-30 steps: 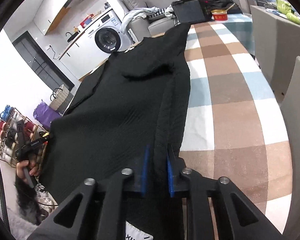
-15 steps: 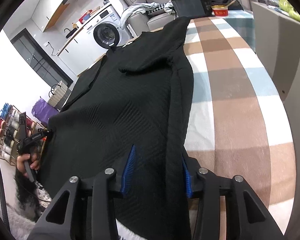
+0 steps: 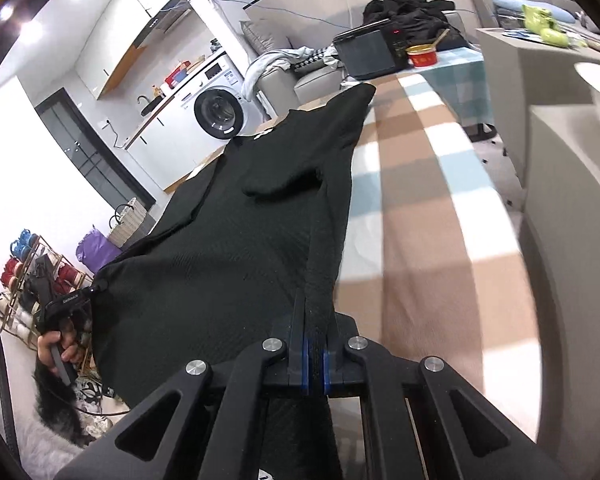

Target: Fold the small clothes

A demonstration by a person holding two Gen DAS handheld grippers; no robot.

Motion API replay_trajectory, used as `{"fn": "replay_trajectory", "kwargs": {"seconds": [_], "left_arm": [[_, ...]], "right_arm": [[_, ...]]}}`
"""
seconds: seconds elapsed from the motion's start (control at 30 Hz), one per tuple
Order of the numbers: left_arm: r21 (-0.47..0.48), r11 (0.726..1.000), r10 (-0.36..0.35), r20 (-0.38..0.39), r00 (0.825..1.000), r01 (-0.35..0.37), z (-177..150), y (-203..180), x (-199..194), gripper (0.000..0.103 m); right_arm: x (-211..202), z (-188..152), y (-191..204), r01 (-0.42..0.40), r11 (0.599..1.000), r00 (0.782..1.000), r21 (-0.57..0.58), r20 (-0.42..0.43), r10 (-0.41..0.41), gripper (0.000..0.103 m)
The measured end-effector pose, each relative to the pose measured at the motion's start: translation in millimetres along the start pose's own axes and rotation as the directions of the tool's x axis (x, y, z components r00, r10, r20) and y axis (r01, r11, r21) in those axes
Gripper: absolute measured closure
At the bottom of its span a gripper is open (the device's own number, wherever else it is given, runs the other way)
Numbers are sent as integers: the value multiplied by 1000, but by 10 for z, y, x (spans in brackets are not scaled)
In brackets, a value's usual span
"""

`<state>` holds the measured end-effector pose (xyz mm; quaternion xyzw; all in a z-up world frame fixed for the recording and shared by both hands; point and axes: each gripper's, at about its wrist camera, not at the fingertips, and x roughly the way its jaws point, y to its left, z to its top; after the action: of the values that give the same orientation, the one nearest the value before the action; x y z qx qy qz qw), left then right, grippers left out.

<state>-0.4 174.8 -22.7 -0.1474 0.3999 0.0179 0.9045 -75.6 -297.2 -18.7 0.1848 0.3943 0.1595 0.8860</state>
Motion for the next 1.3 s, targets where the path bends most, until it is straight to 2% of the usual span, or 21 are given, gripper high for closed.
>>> {"fn": "replay_trajectory", "kwargs": {"seconds": [0.13, 0.23, 0.37, 0.47, 0.63, 0.73, 0.77, 0.83, 0.9, 0.93, 1.0, 1.1, 1.13, 1.2, 1.3], "left_arm": [[1, 1000, -18, -8, 1000, 18, -135, -42, -142, 99], [6, 999, -34, 10, 999, 34, -116, -67, -218, 99], [13, 997, -78, 39, 996, 77, 62, -83, -255, 99], [40, 996, -77, 53, 996, 75, 264, -107, -208, 99], [16, 999, -41, 26, 999, 41, 561, -33, 108, 98], [-48, 999, -11, -35, 999, 9, 574, 60, 342, 98], [-58, 998, -9, -52, 999, 6, 558, 82, 398, 97], [-55, 998, 7, -69, 998, -11, 512, 98, 446, 91], [-44, 999, 21, -74, 997, -24, 446, 105, 431, 76], [-42, 999, 24, -73, 997, -28, 416, 109, 424, 72], [-43, 998, 32, -73, 997, -35, 370, 133, 393, 56], [-32, 999, 33, -71, 997, -35, 316, 150, 353, 50], [-23, 999, 36, -71, 997, -37, 297, 145, 334, 48], [-7, 999, 49, -72, 996, -50, 274, 128, 321, 36], [24, 998, 62, -68, 996, -60, 210, 101, 255, 29]], "right_arm": [[-140, -75, -58, -42, 998, 999, 57, 25, 40, 99], [-184, -2, -23, -100, 992, 993, 75, 76, 94, 99], [-109, 287, 204, -97, 995, 989, 24, 113, 94, 99], [-15, 546, 361, -86, 996, 986, -13, 140, 87, 99], [315, 885, 451, 54, 998, 989, -18, 136, -51, 97], [604, 939, 302, 121, 992, 991, 37, 45, -123, 91], [679, 926, 243, 137, 989, 991, 55, 0, -137, 86], [736, 836, 139, 146, 987, 989, 65, -43, -144, 77], [704, 730, 75, 155, 986, 987, 58, -52, -152, 55], [678, 668, 56, 161, 986, 986, 50, -53, -159, 53], [629, 560, 27, 174, 984, 983, 29, -65, -172, 49], [598, 440, -20, 190, 982, 978, 19, -88, -188, 38], [592, 399, -29, 193, 981, 977, 13, -92, -191, 37], [579, 348, -39, 192, 981, 977, 0, -99, -191, 37], [565, 293, -19, 192, 981, 974, -25, -115, -194, 33]]}}
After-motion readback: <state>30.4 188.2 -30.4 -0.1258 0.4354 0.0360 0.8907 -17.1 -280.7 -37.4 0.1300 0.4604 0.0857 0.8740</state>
